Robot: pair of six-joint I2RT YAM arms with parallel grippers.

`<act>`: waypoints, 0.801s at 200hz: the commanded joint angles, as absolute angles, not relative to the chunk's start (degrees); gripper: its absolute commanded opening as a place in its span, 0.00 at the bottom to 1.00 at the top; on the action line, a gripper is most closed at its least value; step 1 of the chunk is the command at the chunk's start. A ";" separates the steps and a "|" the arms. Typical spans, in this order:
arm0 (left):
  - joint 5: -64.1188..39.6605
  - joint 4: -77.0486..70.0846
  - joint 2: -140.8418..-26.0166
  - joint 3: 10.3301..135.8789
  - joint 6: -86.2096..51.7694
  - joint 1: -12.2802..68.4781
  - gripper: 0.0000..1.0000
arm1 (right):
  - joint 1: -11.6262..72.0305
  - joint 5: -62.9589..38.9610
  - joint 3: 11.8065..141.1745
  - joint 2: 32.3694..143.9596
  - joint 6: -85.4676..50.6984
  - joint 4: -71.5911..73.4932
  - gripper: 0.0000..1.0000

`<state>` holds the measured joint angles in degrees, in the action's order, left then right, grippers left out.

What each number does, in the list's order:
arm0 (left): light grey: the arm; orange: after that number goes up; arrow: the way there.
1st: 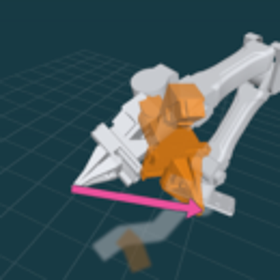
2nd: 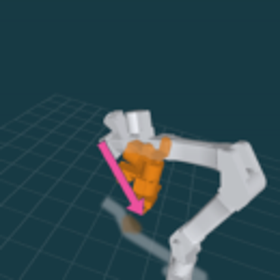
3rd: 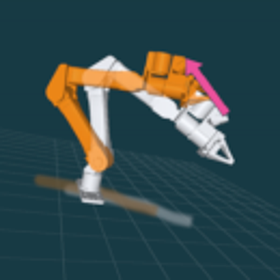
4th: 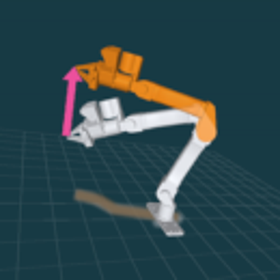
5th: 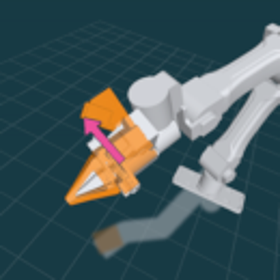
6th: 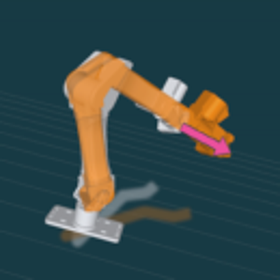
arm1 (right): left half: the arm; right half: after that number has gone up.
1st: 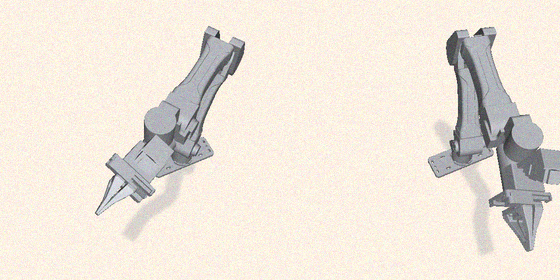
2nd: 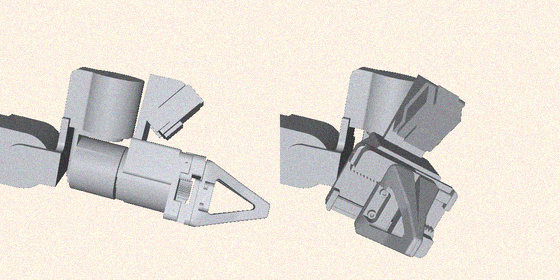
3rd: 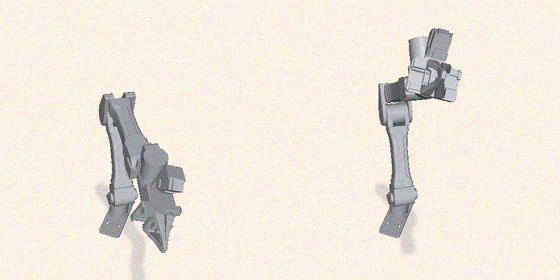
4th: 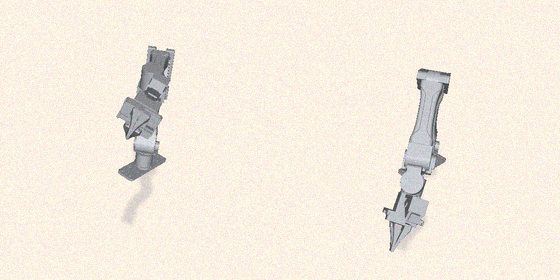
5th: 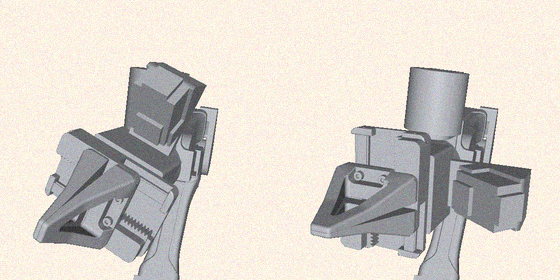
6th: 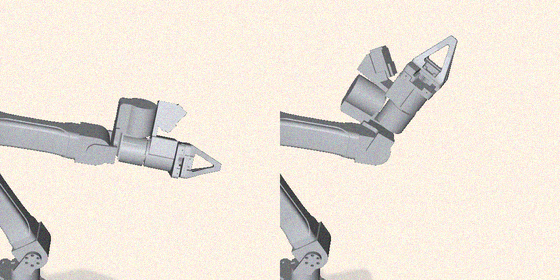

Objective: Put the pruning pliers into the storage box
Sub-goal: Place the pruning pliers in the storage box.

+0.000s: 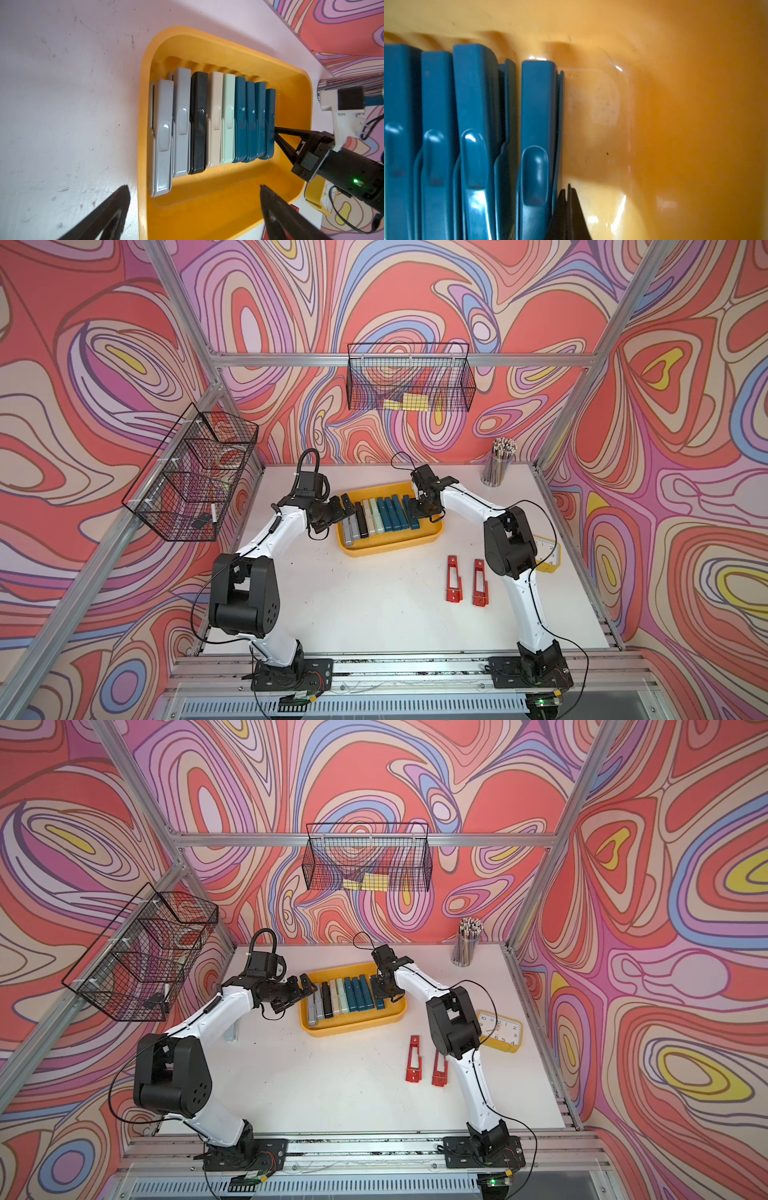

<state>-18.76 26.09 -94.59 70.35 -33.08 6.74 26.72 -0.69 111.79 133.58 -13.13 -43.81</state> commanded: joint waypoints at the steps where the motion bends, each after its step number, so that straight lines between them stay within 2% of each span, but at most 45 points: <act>1: -18.11 25.25 -96.36 69.80 -32.97 6.42 0.99 | 26.89 -1.40 111.01 134.30 -13.38 -43.77 0.00; 160: -21.74 19.78 -101.25 67.99 -35.60 6.50 0.99 | 26.89 -4.17 111.50 134.95 -13.62 -42.58 0.00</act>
<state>-20.75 21.06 -100.20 68.58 -34.79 6.74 26.72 -2.96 111.72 133.64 -13.17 -43.29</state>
